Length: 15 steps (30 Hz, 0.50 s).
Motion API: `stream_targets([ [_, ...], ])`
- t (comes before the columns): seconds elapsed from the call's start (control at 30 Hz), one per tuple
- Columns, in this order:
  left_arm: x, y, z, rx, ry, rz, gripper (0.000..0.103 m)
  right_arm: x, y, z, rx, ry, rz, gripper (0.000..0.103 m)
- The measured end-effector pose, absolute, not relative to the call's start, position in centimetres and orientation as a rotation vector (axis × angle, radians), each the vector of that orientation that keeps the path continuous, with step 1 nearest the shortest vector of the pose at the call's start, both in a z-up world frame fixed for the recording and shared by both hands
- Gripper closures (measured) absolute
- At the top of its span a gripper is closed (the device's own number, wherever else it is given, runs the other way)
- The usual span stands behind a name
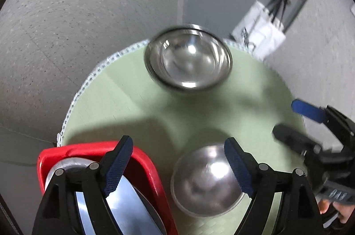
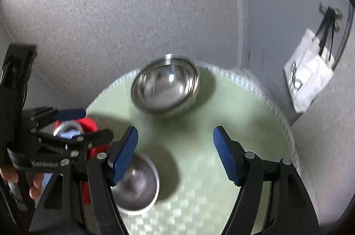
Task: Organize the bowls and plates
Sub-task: 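Grasp the rim of a small steel bowl with the right gripper, then carry the small steel bowl and lower it onto the stacked bowls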
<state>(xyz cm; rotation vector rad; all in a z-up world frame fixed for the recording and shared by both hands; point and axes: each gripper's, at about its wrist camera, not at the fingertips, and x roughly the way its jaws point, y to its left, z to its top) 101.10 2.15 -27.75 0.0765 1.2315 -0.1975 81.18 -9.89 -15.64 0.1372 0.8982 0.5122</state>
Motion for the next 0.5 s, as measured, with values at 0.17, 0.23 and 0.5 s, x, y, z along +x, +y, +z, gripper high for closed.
stream_targets([
  [0.17, 101.3, 0.5, -29.6, 0.209, 1.277, -0.215, 0.023, 79.1, -9.2, -19.9, 0.198, 1.013, 0.524, 0.031],
  [0.23, 100.8, -0.1, -30.0, 0.259, 1.285, -0.208, 0.023, 78.6, -8.8, -21.6, 0.232, 1.057, 0.529, 0.031],
  [0.5, 100.4, -2.7, -30.7, 0.367, 1.268, -0.198, 0.021, 78.6, -7.1, -25.1, 0.275, 1.141, 0.554, 0.053],
])
